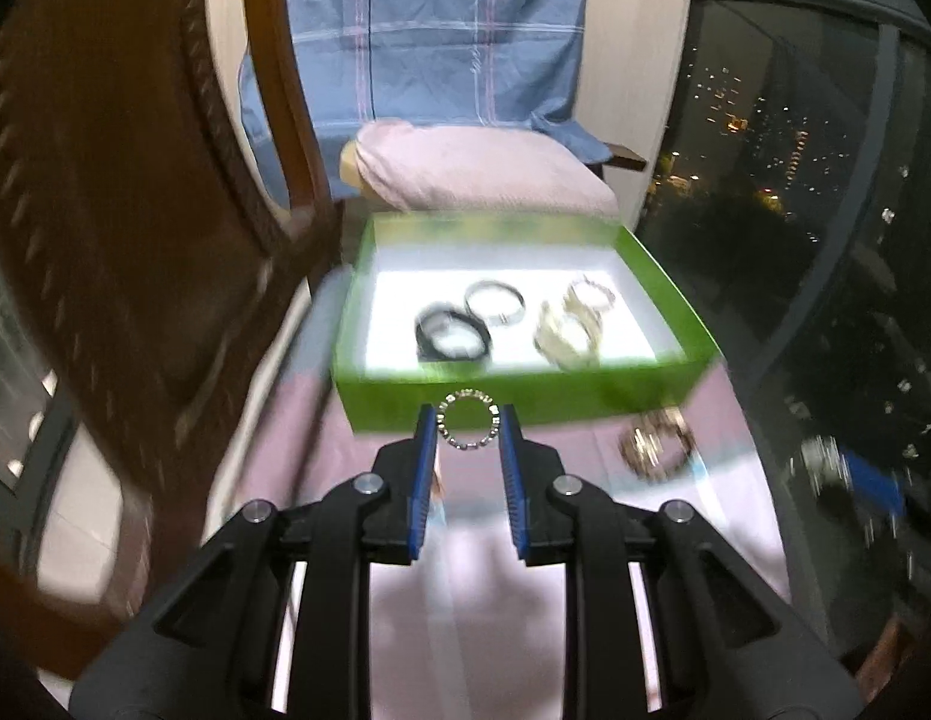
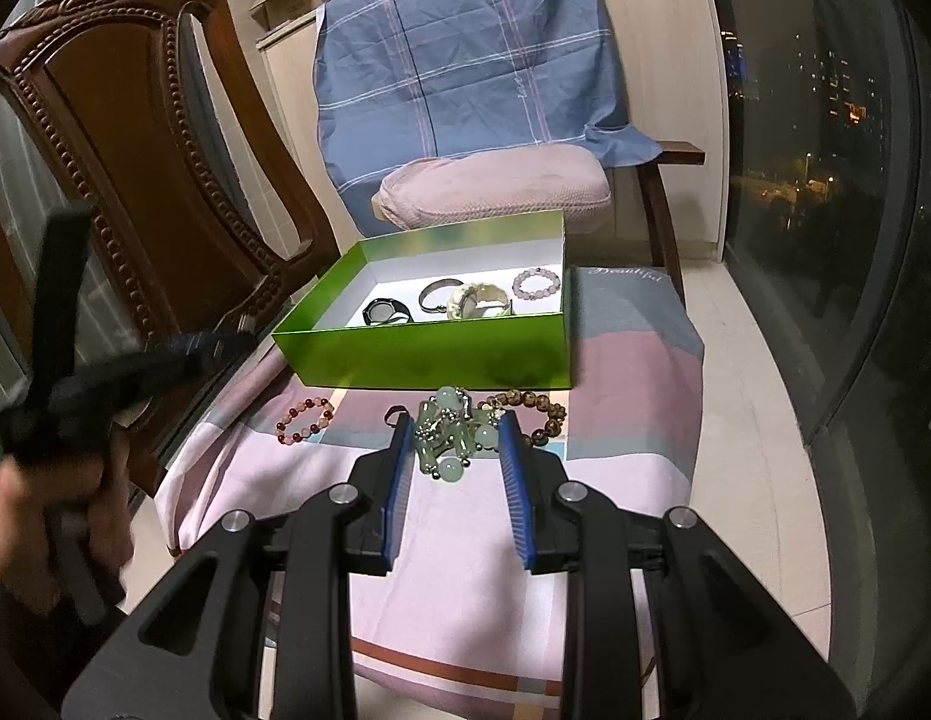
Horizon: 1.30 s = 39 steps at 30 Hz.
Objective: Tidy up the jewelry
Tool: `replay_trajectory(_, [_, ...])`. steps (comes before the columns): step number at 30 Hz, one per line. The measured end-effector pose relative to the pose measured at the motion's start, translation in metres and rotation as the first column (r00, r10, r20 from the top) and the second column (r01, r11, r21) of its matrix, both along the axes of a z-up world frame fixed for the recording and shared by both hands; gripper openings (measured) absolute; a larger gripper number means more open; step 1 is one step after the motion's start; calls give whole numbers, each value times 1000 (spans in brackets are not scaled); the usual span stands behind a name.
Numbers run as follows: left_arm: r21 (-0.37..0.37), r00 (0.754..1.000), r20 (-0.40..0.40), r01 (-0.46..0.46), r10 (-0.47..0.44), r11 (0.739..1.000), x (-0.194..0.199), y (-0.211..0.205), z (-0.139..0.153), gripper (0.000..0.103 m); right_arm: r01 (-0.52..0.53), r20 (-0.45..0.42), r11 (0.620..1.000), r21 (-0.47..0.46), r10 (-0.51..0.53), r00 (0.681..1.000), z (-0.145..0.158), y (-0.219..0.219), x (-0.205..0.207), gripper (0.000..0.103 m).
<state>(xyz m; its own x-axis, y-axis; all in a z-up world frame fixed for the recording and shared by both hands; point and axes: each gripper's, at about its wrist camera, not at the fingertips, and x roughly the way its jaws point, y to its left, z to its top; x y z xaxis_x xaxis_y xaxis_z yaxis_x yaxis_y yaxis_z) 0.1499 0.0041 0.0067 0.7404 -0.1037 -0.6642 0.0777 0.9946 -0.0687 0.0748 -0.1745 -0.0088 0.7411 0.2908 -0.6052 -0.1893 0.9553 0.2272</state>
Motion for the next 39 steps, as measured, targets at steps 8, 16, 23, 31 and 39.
replay_trajectory(8, [11, 998, -56, -39, 40, 999, 112, -5, 15, 21, -18, -27, 1000, 21, 19, 999, -7, 7, 9, 29])
replay_trajectory(16, [57, 985, -119, -117, 124, 991, 161, 1, 0, 58, -28, -25, 999, 22, 28, 999, -6, 5, 11, 29])
replay_trajectory(23, [19, 997, 54, -58, 57, 998, 38, 2, 31, 85, -24, -23, 999, 26, 25, 999, -6, 4, 13, 29])
replay_trajectory(31, [9, 991, 133, 3, -4, 1000, -73, -7, 5, 90, -39, -34, 999, -23, 38, 999, -13, 20, 13, 29])
replay_trajectory(39, [-24, 995, 78, -59, 61, 998, -64, 22, -9, 90, -27, -25, 997, -66, 25, 999, -12, 33, 21, 29])
